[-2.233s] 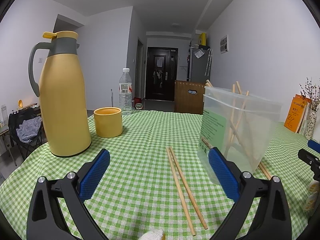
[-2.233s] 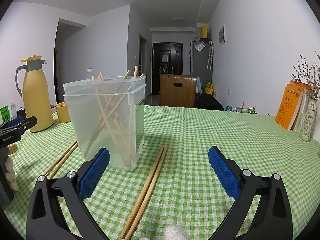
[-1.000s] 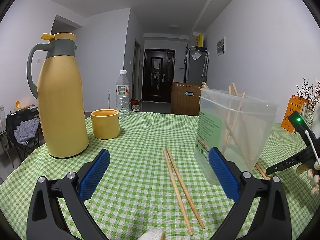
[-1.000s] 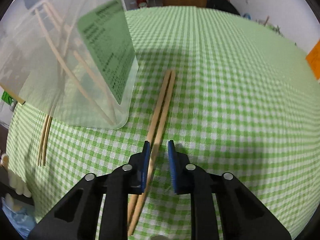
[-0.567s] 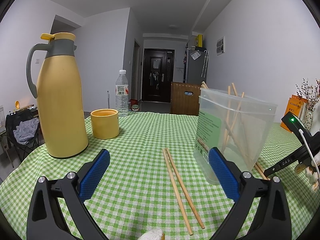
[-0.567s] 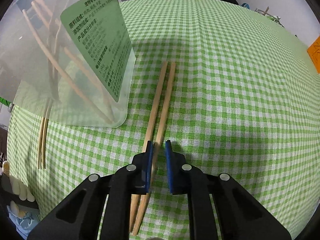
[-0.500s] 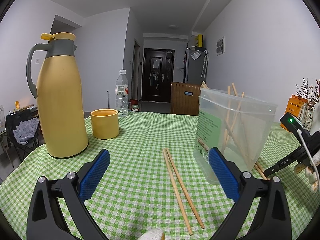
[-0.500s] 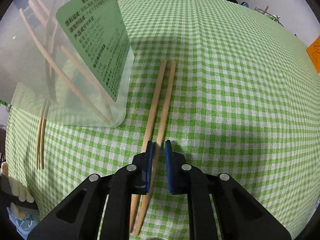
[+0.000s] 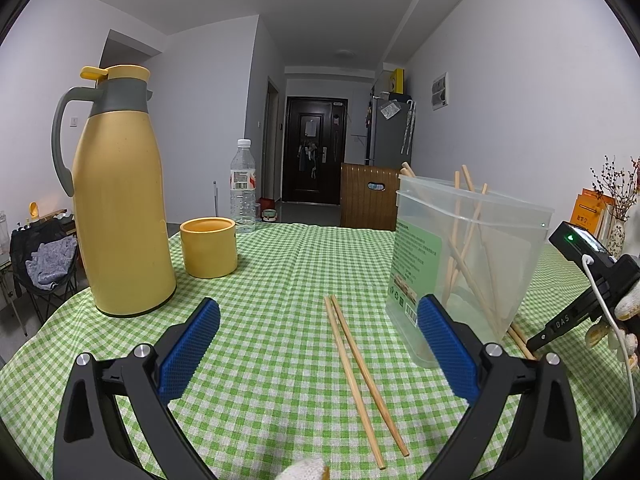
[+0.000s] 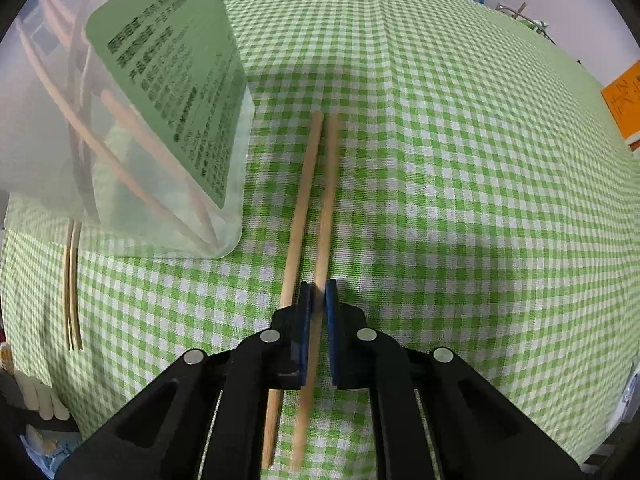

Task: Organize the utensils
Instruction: 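Lift the chopstick upright with the right tool, then lower the open left tool over the loose chopsticks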

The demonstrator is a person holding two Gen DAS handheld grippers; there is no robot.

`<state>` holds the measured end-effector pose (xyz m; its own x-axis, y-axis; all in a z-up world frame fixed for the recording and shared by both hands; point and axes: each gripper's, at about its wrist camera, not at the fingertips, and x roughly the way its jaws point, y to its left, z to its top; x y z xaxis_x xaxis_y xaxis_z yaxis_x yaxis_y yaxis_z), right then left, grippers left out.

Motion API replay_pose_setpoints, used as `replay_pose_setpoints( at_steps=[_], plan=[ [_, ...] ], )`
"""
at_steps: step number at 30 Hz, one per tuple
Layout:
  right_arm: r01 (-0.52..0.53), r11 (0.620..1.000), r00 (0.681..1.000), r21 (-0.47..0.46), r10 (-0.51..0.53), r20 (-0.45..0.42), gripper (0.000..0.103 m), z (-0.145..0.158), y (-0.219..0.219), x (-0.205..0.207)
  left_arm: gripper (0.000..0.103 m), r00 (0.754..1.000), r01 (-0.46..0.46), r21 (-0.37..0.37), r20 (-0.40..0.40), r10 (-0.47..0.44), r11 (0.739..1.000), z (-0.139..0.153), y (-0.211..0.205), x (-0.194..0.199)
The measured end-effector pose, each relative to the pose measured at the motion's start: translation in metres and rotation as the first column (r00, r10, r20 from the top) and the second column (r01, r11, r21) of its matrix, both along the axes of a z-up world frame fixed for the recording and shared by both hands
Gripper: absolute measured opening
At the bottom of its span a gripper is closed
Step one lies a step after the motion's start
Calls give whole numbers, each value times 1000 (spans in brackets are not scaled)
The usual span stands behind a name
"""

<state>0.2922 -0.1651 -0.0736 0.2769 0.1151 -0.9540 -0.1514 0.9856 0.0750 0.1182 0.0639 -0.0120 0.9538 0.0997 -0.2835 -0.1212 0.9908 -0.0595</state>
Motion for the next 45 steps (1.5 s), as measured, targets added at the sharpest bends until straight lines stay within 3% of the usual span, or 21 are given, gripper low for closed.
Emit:
replay_pose_setpoints(
  at_steps=[15, 21, 29, 33, 35, 38, 42, 45],
  plan=[
    [50, 998, 996, 50, -53, 68, 6, 11, -27, 2, 96, 1000, 4, -5, -4, -4, 1000, -1, 0, 0],
    [56, 994, 970, 92, -75, 230, 6, 36, -46, -15, 96, 1000, 4, -5, -4, -4, 1000, 0, 0, 0],
    [38, 979, 847, 201, -138, 513, 6, 61, -80, -56, 96, 1000, 4, -7, -9, -4, 1000, -2, 1, 1],
    [13, 975, 738, 222, -159, 656, 6, 74, -82, -89, 96, 1000, 6, -9, -12, -6, 1000, -3, 1, 1],
    [6, 979, 665, 204, -157, 730, 6, 80, -82, -105, 96, 1000, 8, -9, -13, -8, 1000, -3, 2, 2],
    [7, 983, 579, 183, -153, 801, 6, 83, -83, -124, 96, 1000, 7, -9, -14, -8, 1000, -3, 2, 2],
    [20, 988, 501, 154, -143, 854, 6, 84, -77, -142, 96, 1000, 8, -8, -15, -8, 1000, -3, 2, 2],
    [21, 991, 479, 130, -124, 869, 6, 80, -78, -145, 96, 1000, 8, -8, -16, -8, 1000, -4, 2, 2]
  ],
)
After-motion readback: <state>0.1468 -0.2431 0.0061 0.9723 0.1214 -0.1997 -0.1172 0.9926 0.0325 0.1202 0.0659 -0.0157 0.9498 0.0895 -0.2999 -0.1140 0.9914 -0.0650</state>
